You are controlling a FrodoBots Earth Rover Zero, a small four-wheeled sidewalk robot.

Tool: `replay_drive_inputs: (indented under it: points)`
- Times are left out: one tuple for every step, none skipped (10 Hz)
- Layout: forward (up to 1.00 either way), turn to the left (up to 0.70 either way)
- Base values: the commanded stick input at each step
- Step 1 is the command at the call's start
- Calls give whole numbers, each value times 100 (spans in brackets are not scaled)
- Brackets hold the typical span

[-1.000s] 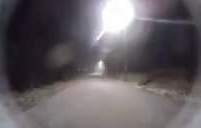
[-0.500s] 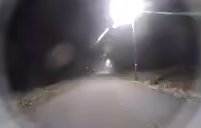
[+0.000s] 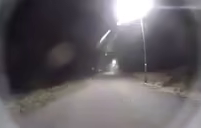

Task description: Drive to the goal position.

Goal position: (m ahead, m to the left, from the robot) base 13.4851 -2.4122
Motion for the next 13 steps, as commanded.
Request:
replay_drive_inputs:
  points:
    - [100,3]
    - [100,1]
    - [100,0]
    - [100,1]
    - [100,2]
    - [100,0]
    - [100,-2]
    - [100,-3]
    - [100,-2]
    - [100,-2]
    - [100,0]
    - [100,0]
    - [100,0]
